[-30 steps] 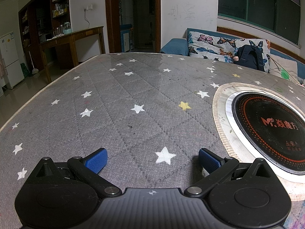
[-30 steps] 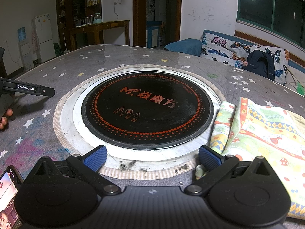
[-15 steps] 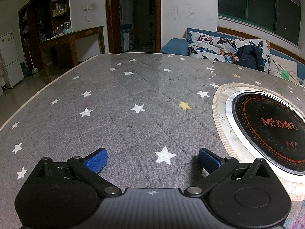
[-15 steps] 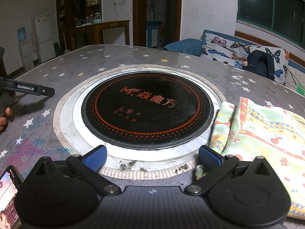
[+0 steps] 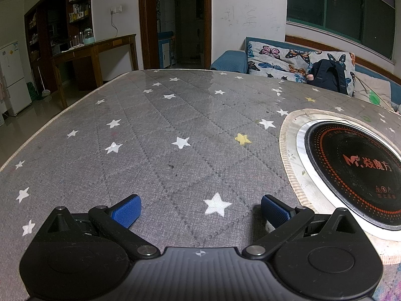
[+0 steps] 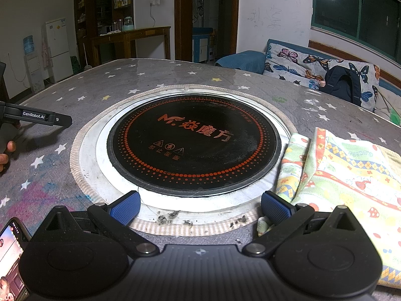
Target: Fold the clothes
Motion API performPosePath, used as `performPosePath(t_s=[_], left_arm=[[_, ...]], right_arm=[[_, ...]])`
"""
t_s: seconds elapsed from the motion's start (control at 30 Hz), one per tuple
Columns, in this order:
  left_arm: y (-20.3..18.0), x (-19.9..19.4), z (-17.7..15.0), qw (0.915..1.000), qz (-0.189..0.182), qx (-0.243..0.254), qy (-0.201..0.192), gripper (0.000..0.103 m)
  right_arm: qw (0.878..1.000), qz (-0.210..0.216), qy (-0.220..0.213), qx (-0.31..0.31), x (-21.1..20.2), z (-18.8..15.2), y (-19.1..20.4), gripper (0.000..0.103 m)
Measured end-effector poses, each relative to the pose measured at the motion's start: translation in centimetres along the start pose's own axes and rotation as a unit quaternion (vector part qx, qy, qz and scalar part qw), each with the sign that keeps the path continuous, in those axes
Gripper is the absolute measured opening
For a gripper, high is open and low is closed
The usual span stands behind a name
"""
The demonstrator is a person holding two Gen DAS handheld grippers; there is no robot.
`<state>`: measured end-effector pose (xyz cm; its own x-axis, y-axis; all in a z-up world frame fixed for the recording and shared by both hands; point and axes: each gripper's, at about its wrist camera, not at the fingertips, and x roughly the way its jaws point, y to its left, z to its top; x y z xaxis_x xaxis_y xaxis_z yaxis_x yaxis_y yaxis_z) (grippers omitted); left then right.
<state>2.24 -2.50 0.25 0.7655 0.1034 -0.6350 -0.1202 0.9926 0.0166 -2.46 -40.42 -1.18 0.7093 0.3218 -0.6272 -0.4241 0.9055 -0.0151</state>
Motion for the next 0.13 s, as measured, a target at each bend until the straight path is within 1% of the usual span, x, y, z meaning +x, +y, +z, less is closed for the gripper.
performPosePath(t_s=[0.13], left_arm=[[-0.01,0.01,0.01,1.0,0.0,0.0,0.0,0.103]], right_arm=[[1.0,0.0,0.0,0.0,0.0,0.0,0.0,0.103]])
